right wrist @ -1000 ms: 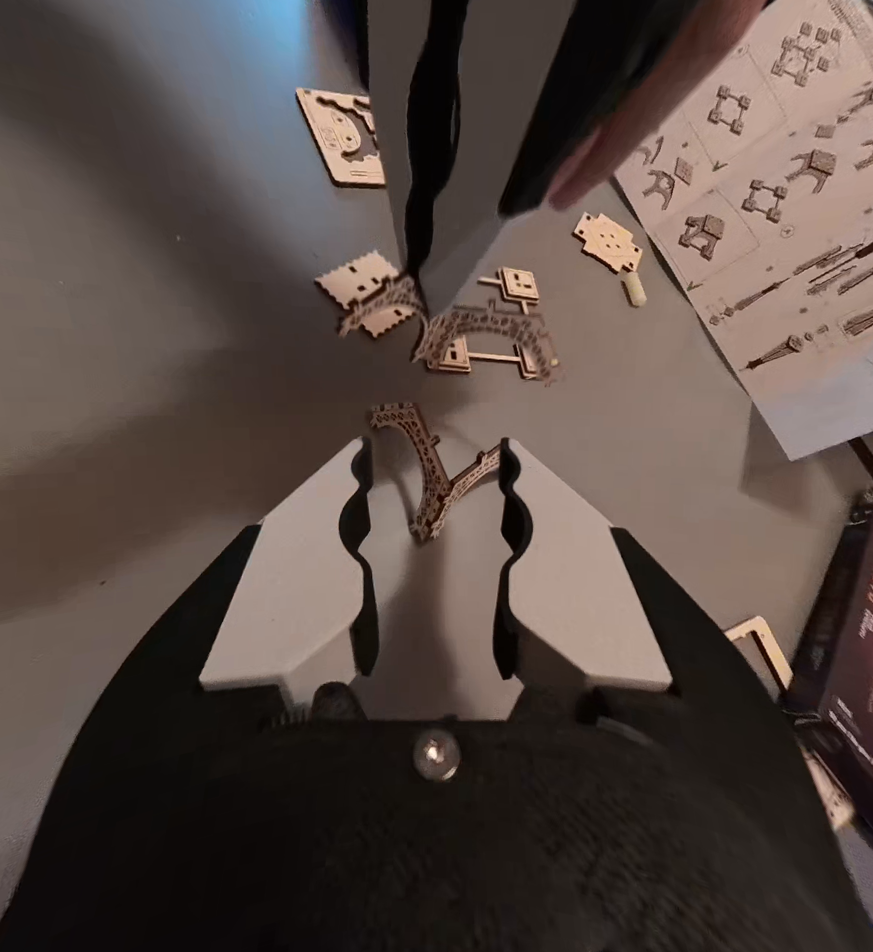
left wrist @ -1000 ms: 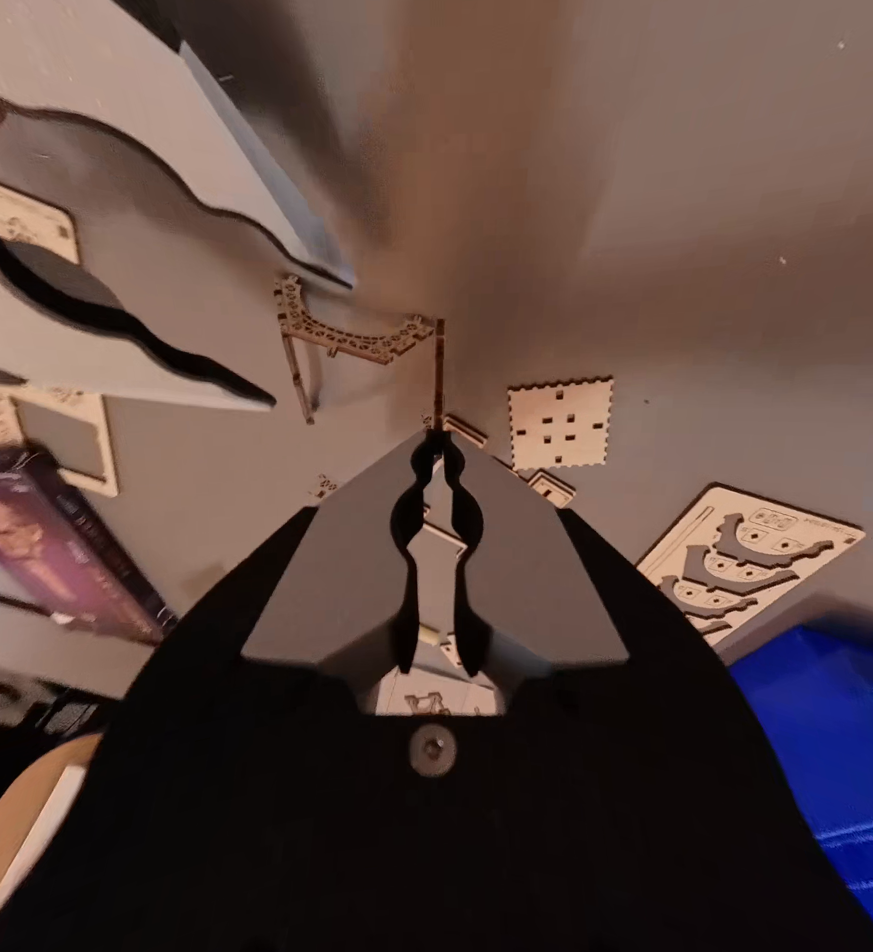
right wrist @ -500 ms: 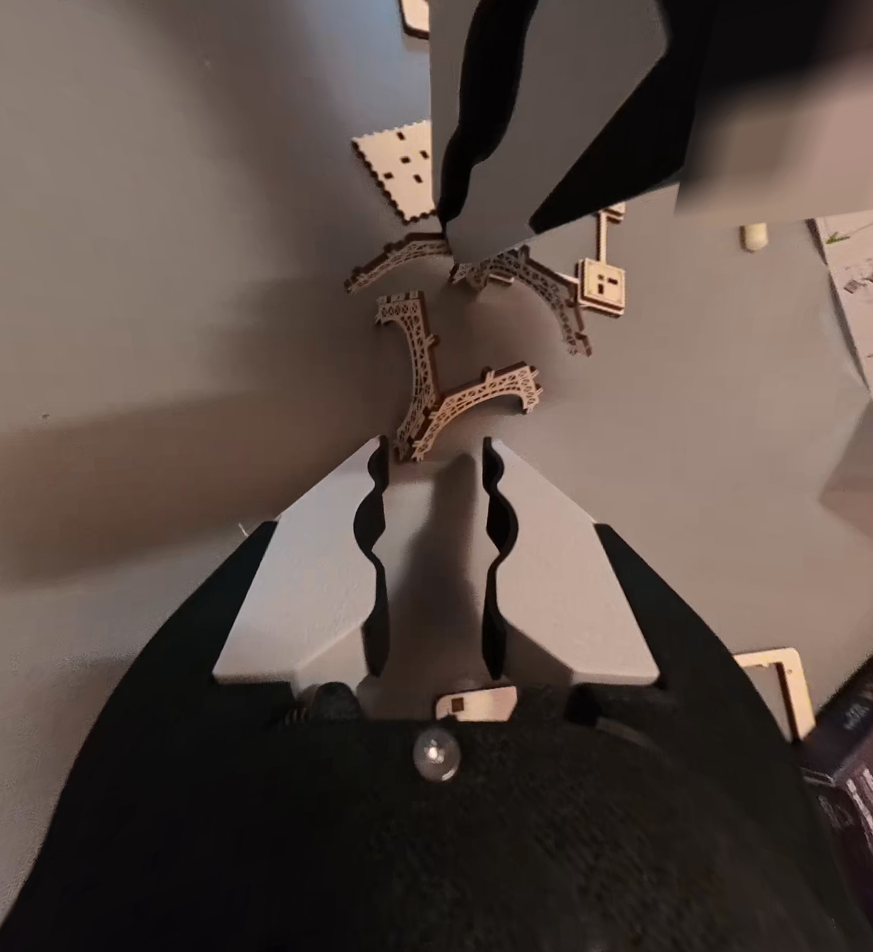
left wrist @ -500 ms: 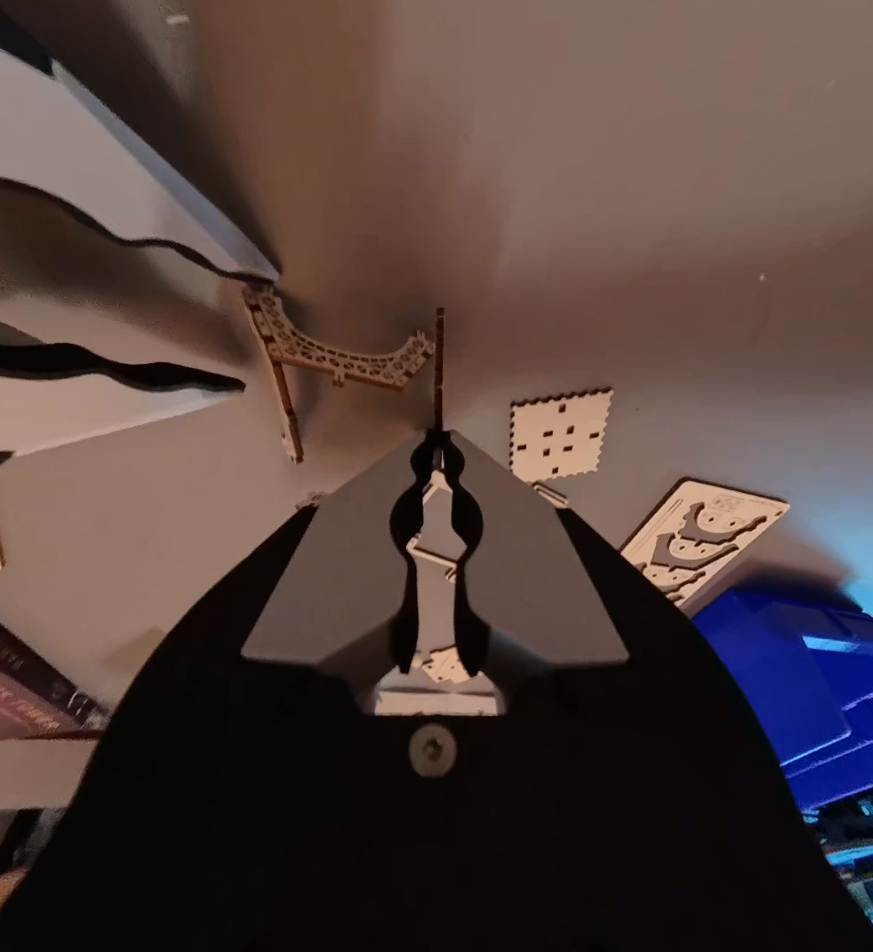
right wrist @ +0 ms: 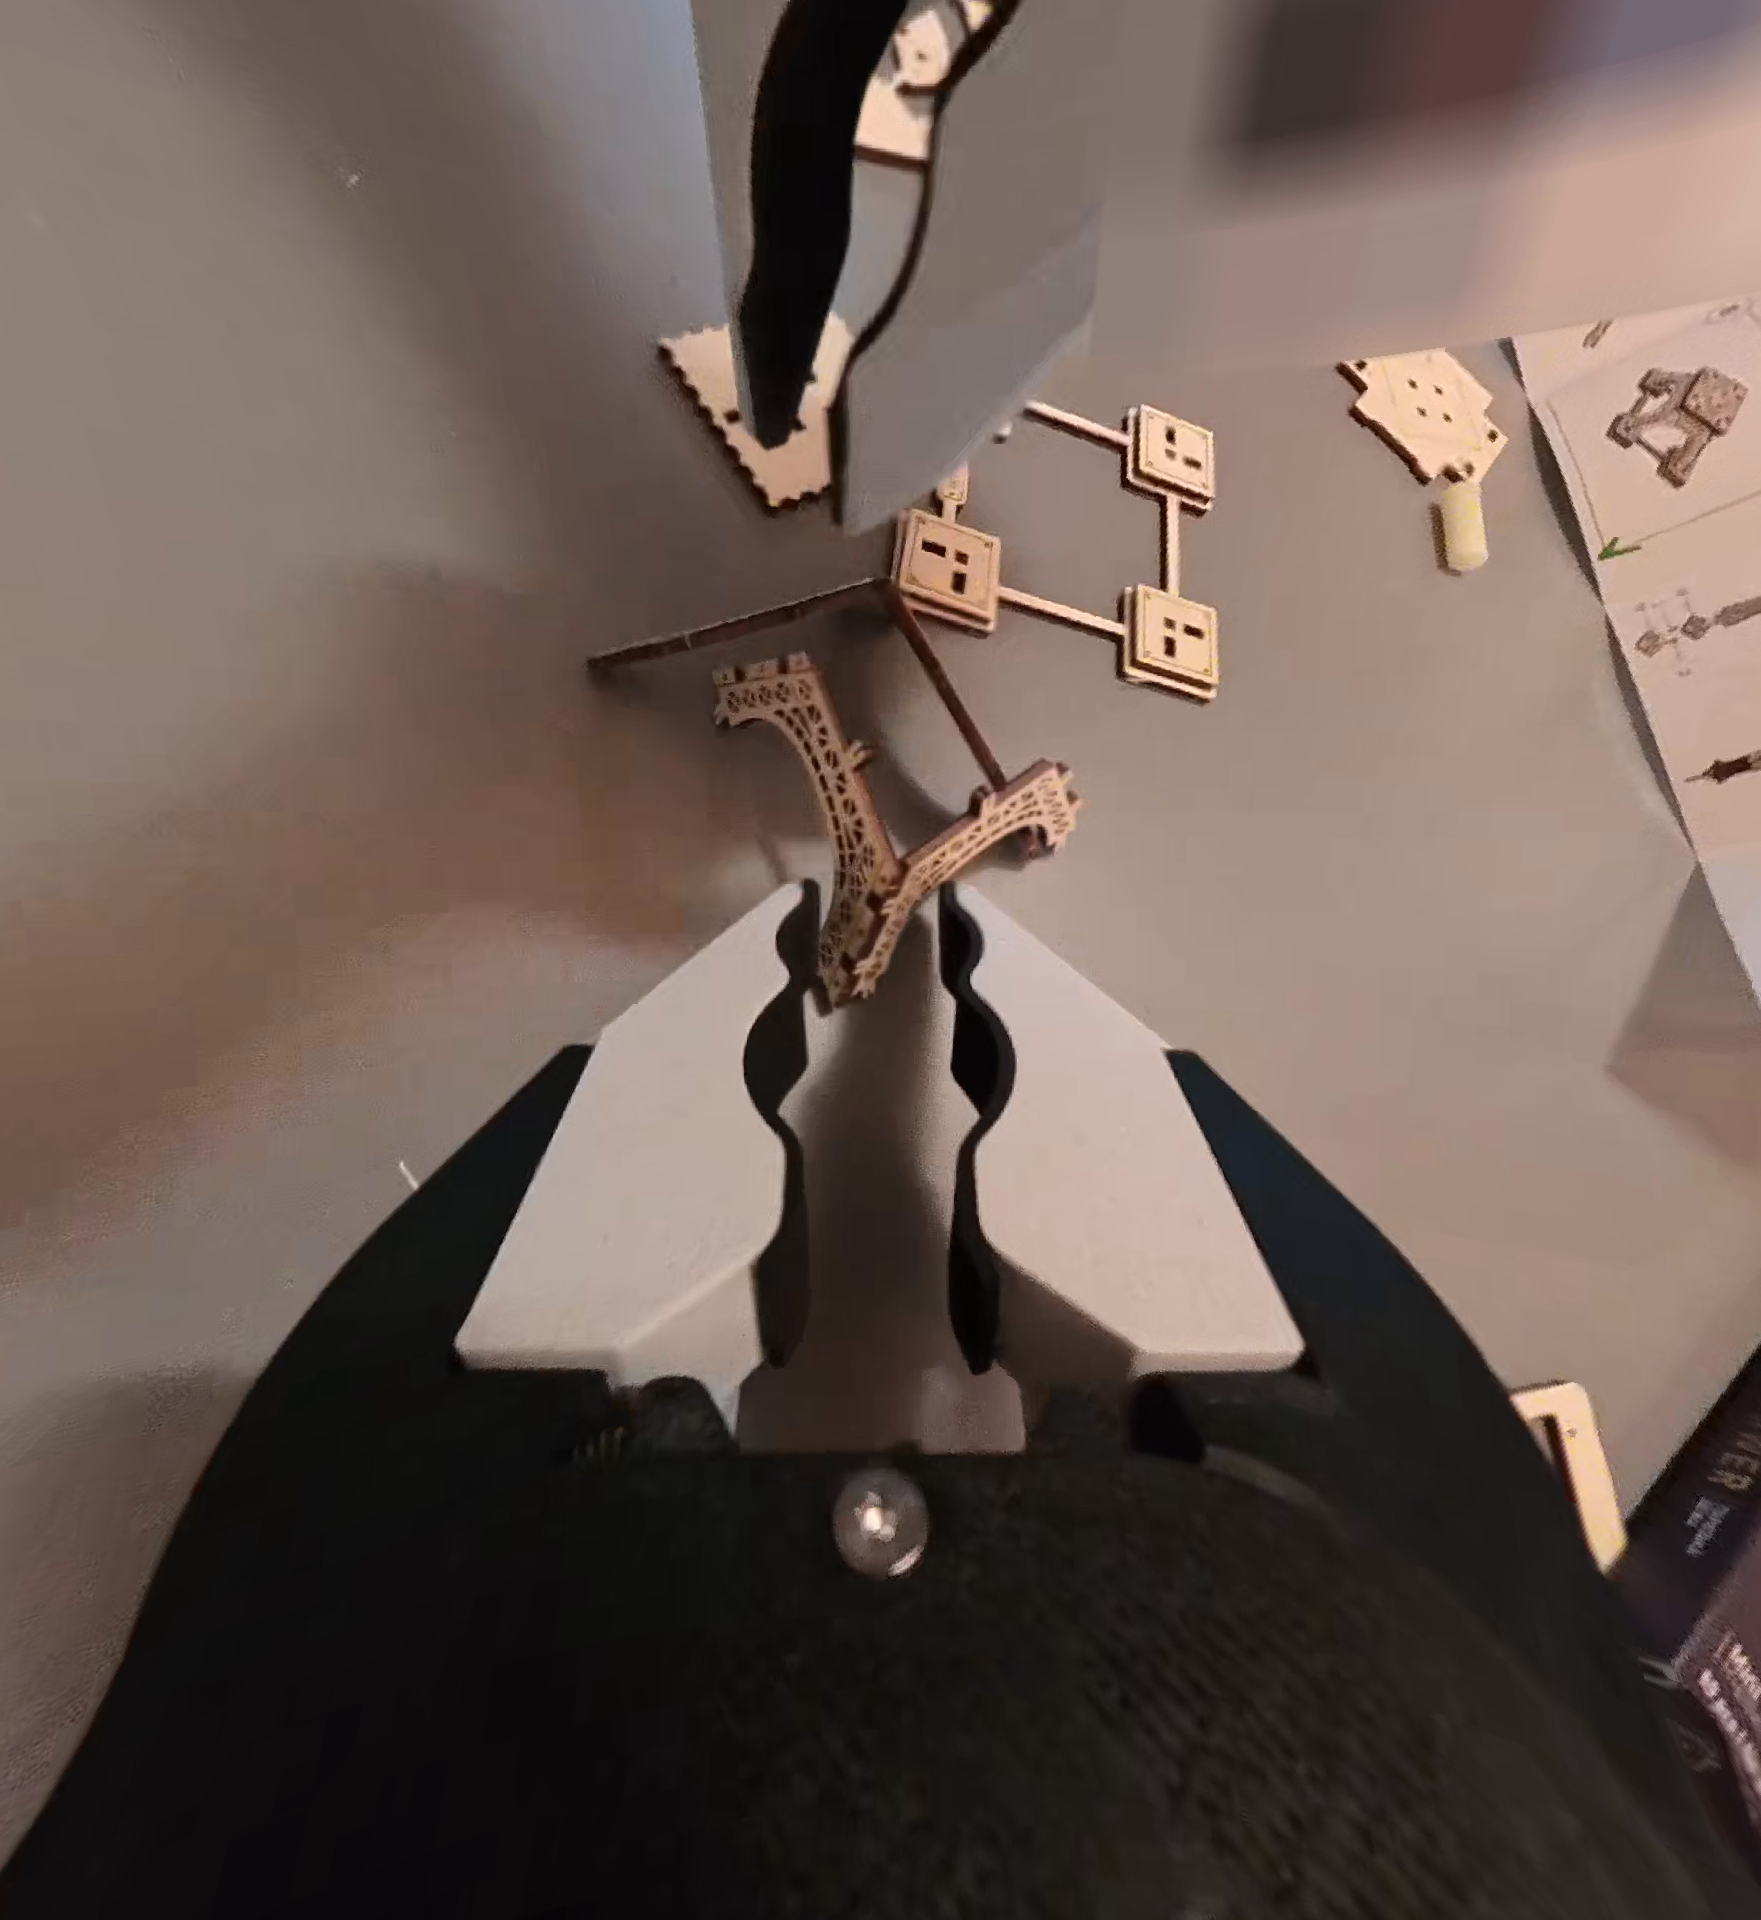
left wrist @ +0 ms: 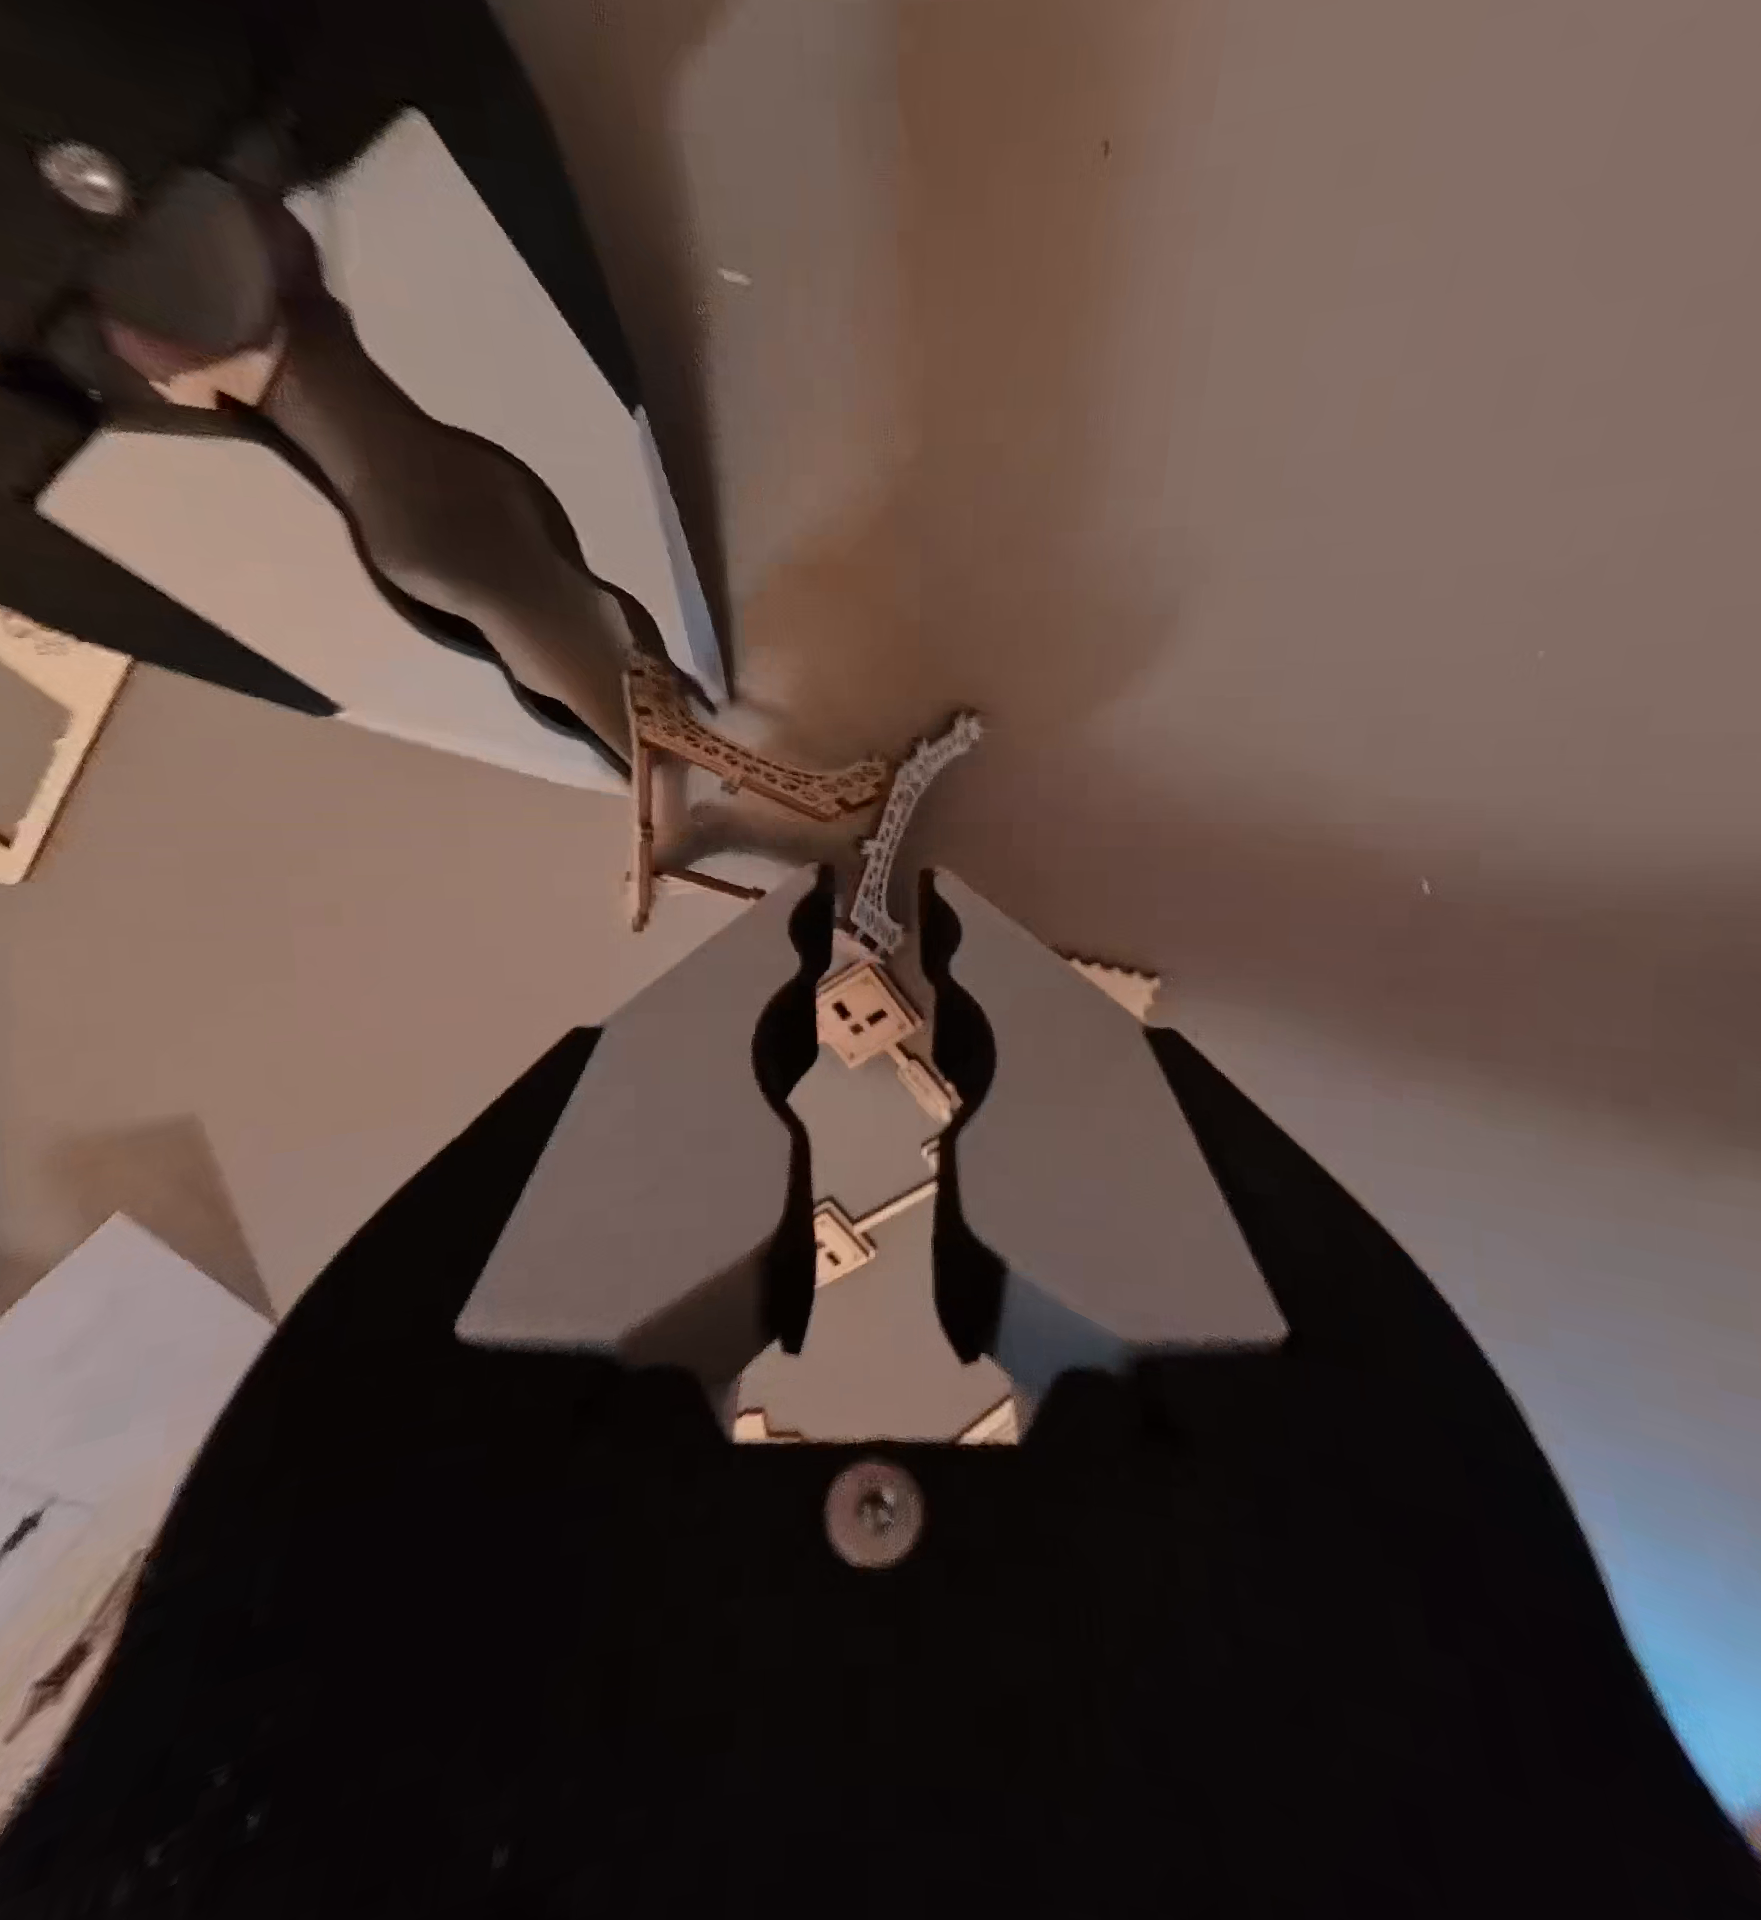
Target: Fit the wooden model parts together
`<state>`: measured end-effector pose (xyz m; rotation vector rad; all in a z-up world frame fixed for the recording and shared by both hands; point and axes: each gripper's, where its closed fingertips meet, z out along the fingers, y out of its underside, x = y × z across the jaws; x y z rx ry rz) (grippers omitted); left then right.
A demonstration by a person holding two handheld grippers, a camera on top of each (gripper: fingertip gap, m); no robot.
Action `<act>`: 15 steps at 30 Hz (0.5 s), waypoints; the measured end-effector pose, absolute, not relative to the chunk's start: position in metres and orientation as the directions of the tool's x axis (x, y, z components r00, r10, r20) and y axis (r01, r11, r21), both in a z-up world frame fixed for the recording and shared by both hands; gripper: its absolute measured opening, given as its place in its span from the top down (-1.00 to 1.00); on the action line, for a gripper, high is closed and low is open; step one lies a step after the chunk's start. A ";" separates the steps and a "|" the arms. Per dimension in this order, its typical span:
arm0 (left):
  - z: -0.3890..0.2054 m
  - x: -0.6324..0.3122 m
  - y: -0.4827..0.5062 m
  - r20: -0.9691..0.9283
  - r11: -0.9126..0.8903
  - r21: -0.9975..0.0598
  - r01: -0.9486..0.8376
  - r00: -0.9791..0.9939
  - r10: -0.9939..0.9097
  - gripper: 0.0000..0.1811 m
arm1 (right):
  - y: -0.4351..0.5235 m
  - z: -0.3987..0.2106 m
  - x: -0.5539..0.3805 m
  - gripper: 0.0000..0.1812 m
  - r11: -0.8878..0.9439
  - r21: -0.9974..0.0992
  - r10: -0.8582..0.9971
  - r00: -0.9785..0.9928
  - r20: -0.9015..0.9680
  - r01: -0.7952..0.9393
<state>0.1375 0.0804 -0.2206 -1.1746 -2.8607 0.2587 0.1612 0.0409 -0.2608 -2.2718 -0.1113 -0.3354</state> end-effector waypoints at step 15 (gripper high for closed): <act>-0.242 0.126 0.106 -0.217 0.857 -0.434 0.279 -0.955 0.201 0.85 | 0.020 -0.254 0.152 0.38 -0.617 -0.746 -0.017 0.944 0.330 0.250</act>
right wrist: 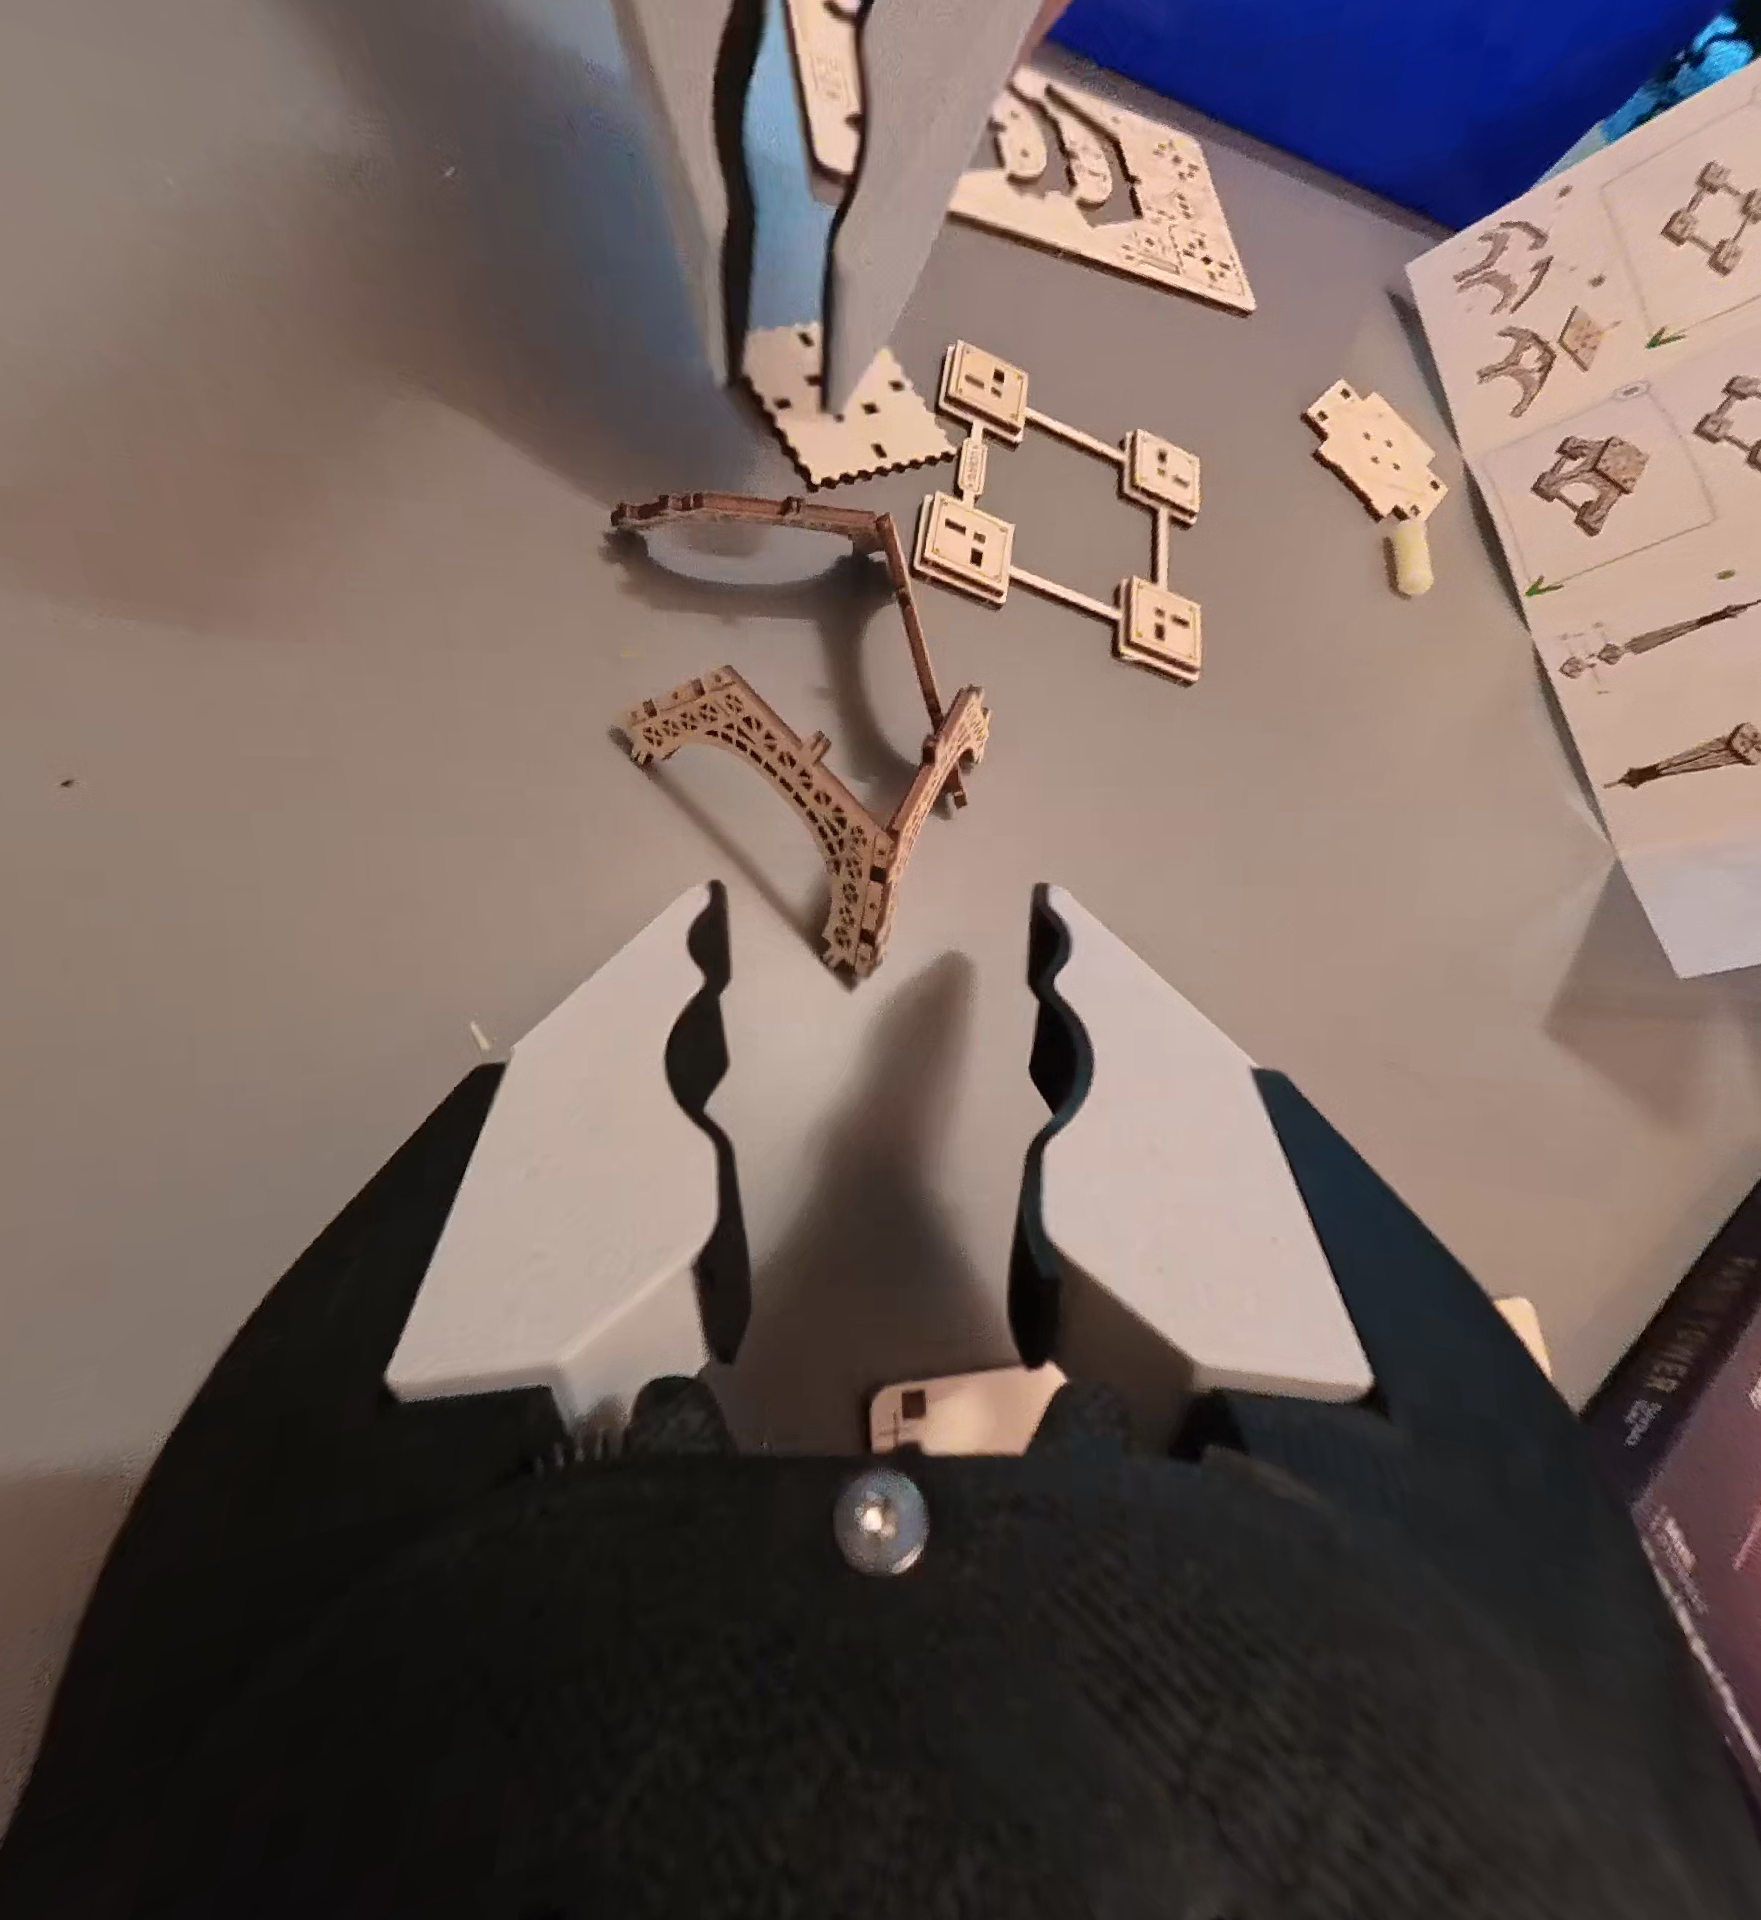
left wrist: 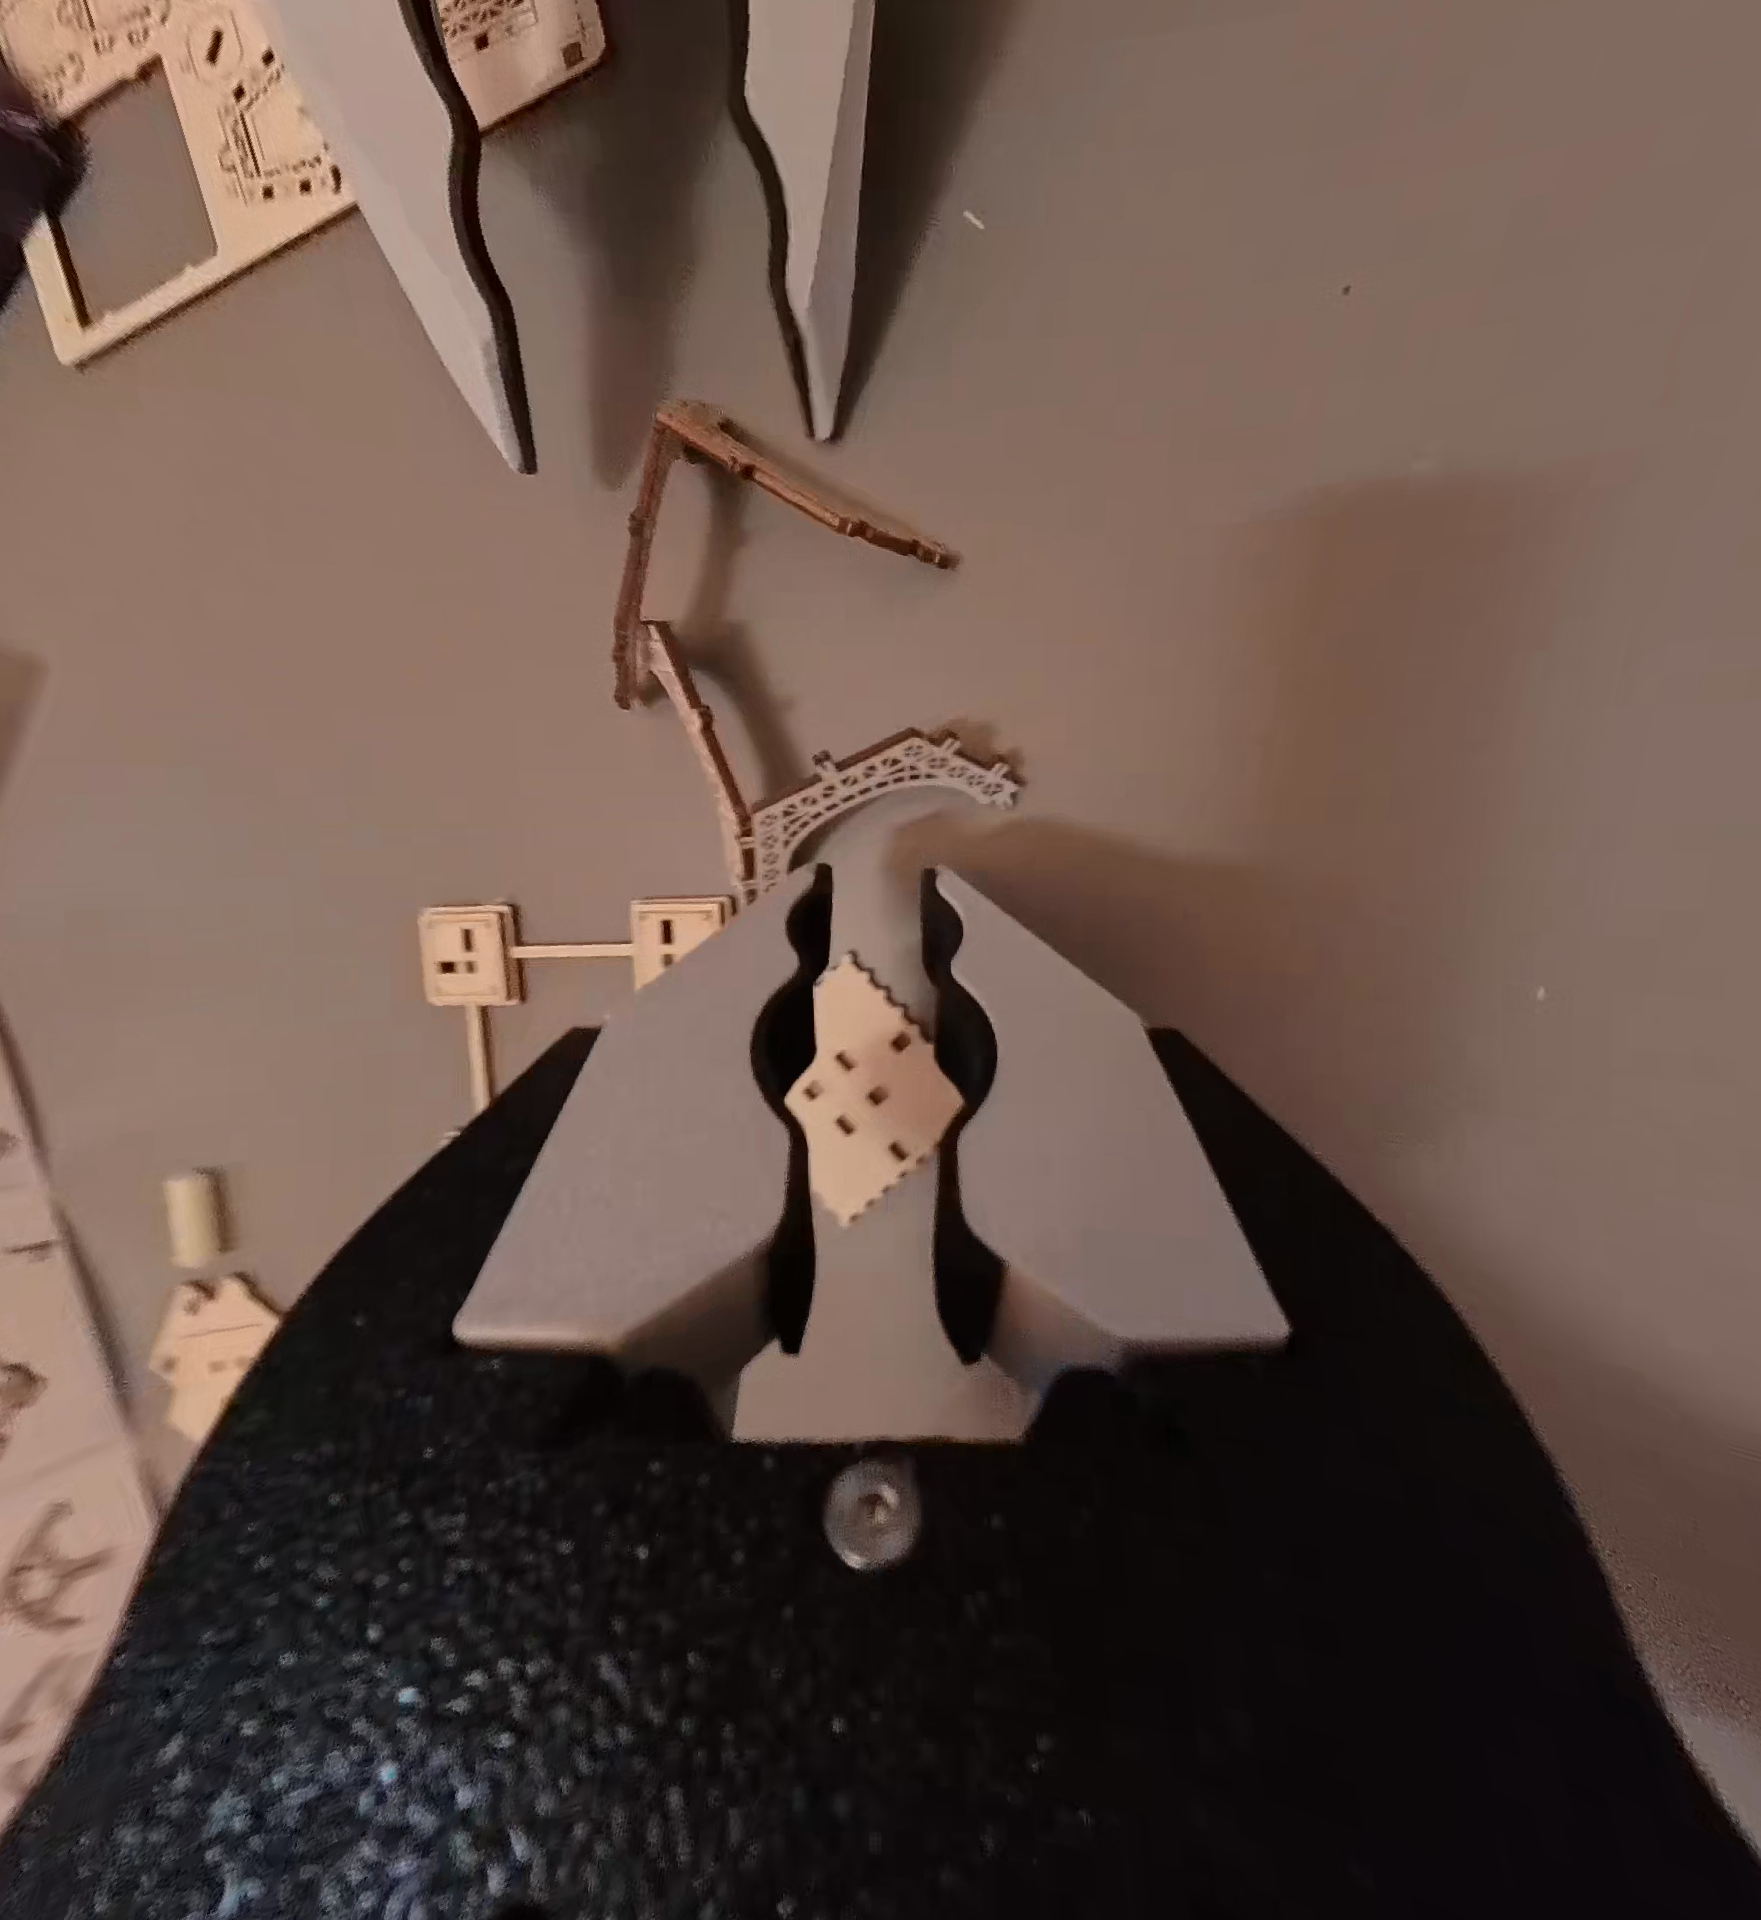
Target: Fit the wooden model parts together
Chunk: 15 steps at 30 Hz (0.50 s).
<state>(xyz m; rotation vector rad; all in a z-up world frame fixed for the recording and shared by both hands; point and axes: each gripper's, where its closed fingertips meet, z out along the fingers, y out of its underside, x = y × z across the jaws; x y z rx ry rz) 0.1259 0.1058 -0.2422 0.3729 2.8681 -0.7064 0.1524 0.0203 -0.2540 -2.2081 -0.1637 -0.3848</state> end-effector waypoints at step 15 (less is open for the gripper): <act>-0.236 0.108 0.075 -0.200 0.744 -0.665 0.071 -0.976 -0.086 0.86 | 0.024 -0.257 0.149 0.69 -0.646 -0.722 -0.046 0.930 0.364 0.250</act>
